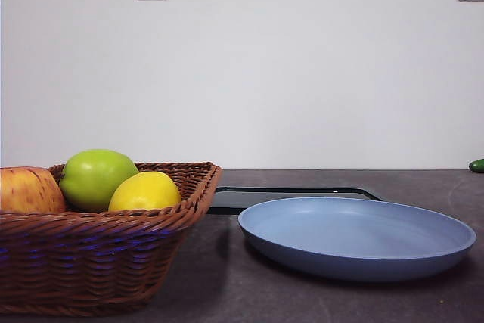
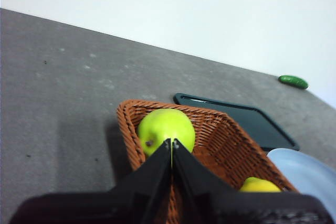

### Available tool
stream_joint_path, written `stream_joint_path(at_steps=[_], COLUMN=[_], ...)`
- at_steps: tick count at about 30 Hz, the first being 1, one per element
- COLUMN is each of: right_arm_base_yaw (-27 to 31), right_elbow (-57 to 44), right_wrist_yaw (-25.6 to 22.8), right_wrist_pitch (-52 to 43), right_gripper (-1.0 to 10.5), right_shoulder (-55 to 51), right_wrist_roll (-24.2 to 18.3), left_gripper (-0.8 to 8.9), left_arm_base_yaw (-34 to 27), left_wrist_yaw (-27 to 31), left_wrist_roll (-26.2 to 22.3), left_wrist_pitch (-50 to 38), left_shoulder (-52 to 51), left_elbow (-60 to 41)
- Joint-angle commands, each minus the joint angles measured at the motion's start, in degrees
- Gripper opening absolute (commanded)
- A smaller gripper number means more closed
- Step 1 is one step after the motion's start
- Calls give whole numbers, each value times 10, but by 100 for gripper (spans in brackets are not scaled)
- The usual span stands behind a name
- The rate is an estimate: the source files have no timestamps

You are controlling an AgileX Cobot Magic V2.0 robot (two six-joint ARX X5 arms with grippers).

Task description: Take the lemon from the basket,put the lemon in the plate,hand out the plate

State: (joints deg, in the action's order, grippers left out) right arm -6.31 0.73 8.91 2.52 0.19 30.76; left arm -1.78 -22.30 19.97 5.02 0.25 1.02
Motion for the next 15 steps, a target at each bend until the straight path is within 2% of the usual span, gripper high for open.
stream_joint_path(at_steps=[1,8,11,15], right_arm_base_yaw=[-1,-1,-1,-1], right_elbow=[10,101,153,227], right_wrist_yaw=[22,12,12,12], right_wrist_pitch=[6,133,168,205], right_gripper=[3,2,2,2], right_shoulder=[-2,23,63,138], right_wrist_roll=[25,15,-17,-76], left_gripper=[6,7,7,7], left_arm_base_yaw=[-2,-2,-2,-2], left_wrist_yaw=[-5,28,27,22], left_wrist_roll=[29,23,19,-14], left_wrist_pitch=[-2,88,104,124], left_shoulder=[-1,26,64,133], left_elbow=[4,94,139,204])
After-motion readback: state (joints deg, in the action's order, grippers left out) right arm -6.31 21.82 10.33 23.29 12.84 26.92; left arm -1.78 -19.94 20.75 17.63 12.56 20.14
